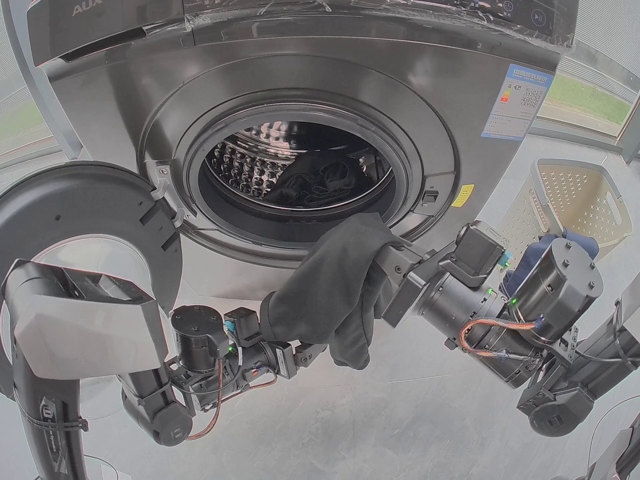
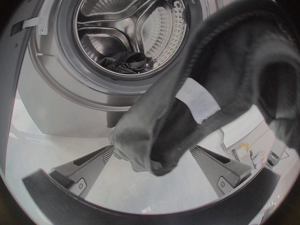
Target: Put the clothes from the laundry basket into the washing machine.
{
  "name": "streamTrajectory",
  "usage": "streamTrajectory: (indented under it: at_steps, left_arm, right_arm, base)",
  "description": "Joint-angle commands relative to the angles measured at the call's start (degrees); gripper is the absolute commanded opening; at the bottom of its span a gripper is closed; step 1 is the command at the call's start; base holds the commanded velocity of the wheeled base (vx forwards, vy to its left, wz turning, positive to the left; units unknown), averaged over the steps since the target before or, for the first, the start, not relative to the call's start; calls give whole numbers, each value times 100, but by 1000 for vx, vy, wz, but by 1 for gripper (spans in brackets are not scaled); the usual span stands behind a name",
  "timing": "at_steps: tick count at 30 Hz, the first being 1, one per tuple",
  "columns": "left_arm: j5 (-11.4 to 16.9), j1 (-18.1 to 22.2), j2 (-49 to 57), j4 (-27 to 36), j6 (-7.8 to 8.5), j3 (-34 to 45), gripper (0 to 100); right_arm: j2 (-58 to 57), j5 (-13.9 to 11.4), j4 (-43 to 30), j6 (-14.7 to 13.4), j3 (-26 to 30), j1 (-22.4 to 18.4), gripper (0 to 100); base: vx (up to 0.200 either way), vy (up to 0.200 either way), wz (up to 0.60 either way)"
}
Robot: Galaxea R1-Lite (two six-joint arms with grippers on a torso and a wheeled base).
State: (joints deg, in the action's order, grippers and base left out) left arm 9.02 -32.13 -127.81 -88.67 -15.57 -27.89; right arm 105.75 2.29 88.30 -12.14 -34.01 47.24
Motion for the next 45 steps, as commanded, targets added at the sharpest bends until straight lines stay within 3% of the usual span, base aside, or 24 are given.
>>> streamTrajectory:
  at_steps: [1, 21, 22, 28, 33, 45]
  left_arm:
    - [-94, 41, -341, -10, 1, -261, 100]
    - [-146, -30, -728, -18, 1, -841, 100]
    - [-146, -39, -737, -18, 1, -841, 0]
    - [-164, 14, -658, -36, 1, -832, 0]
    - [-401, 146, -7, -53, -25, -656, 0]
    - [-322, 199, 2155, -45, -78, 1014, 0]
  right_arm:
    - [-11, -1, 3, 1, 26, 5, 0]
    - [-11, 8, 3, -34, 70, 31, 0]
    - [-11, 8, 3, -34, 70, 31, 0]
    - [-20, 8, 3, -34, 70, 31, 0]
    - [-37, -1, 3, -43, 149, -4, 0]
    - [95, 17, -5, -166, 439, -277, 0]
  base:
    - [0, 0, 0]
    - [0, 0, 0]
    - [0, 0, 0]
    - [0, 0, 0]
    - [0, 0, 0]
    - [0, 0, 0]
